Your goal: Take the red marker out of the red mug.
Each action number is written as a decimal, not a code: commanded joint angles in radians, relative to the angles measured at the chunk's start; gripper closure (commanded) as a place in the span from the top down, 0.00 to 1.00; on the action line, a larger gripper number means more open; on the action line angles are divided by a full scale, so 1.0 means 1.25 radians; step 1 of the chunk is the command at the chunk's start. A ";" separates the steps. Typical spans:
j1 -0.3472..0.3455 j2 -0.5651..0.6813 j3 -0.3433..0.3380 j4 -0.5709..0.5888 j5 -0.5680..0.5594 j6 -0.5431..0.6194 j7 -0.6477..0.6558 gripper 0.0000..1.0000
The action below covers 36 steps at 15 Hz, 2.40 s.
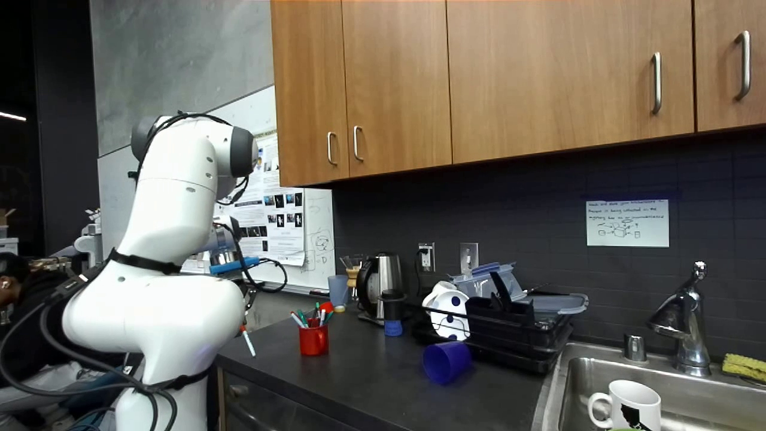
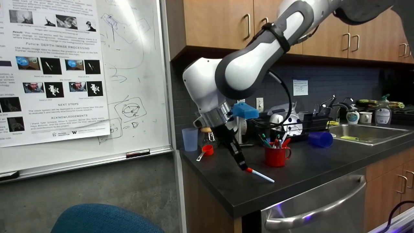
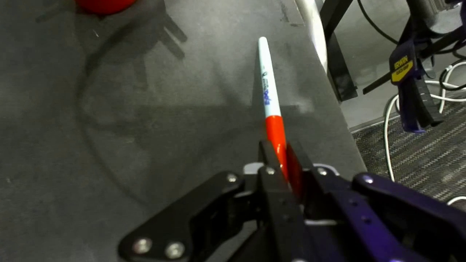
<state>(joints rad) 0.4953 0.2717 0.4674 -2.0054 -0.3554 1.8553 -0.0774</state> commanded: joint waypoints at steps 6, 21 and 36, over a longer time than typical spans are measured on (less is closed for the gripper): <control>0.026 0.101 -0.046 0.113 -0.021 0.013 0.040 0.03; -0.032 0.001 -0.089 0.044 0.065 0.080 0.088 0.83; -0.210 -0.548 -0.194 -0.383 0.302 0.134 0.258 1.00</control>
<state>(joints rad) 0.2599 -0.2643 0.2477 -2.3497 -0.0215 1.9746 0.2193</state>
